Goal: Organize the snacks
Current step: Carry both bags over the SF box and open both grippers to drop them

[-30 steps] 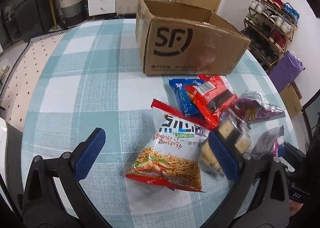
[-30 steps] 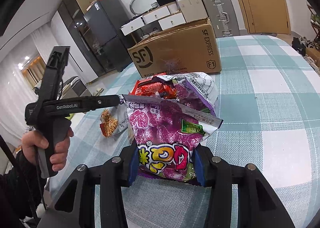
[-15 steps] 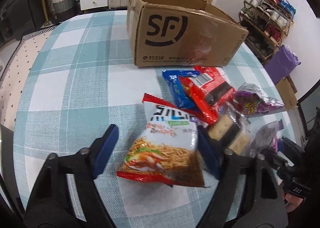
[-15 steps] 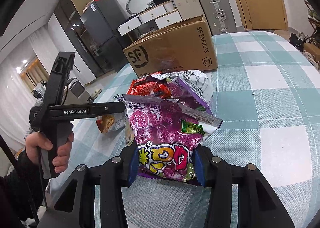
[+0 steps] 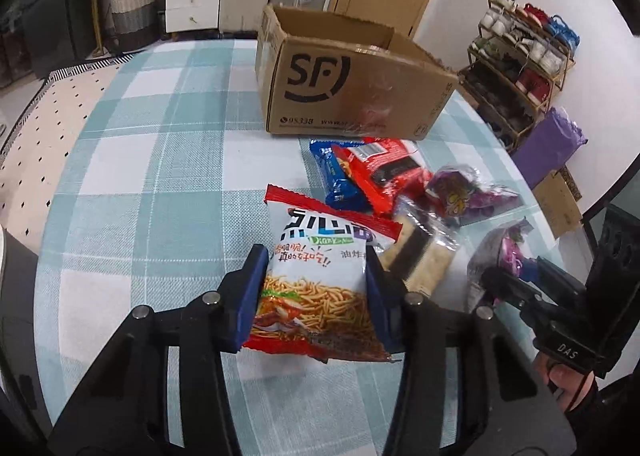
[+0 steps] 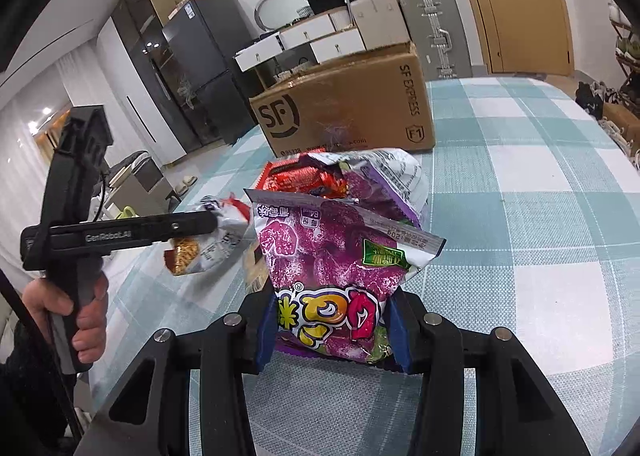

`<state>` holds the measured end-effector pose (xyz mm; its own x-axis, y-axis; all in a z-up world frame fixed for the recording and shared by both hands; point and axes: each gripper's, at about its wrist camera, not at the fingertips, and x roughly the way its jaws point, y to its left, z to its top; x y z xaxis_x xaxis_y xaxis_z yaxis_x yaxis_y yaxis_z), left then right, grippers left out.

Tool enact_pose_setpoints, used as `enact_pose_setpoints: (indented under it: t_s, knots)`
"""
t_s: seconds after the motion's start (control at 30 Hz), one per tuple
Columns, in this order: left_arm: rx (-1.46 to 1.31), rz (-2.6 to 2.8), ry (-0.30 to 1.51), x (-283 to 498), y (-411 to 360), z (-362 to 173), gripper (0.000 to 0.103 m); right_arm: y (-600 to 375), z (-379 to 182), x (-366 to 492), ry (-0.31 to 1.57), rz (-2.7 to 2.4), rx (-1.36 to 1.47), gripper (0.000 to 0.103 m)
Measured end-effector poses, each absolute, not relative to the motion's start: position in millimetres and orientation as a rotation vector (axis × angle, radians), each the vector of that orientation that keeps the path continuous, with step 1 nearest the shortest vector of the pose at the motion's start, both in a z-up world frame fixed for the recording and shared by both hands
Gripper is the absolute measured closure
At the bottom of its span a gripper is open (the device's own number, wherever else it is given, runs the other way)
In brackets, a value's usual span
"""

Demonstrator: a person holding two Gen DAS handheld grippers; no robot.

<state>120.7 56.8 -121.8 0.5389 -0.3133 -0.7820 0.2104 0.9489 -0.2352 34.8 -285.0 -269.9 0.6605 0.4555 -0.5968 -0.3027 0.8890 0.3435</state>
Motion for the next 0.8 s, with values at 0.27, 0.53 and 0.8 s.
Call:
enact_pose_setpoints:
  t_s: [0.27, 0.53, 0.8]
  knots:
    - [-0.083, -0.314, 0.855, 73, 51, -87, 0.059, -289, -231, 18, 0.648, 0.460, 0.220, 0.057]
    - [-0.060, -0.311, 0.806, 38, 40, -54, 0.059, -279, -188, -4, 0.574, 0.487, 0.166, 0.057]
    - [-0.079, -0.335, 0.776, 16, 41, -29, 0.059, -270, -158, -15, 0.533, 0.509, 0.123, 0.057]
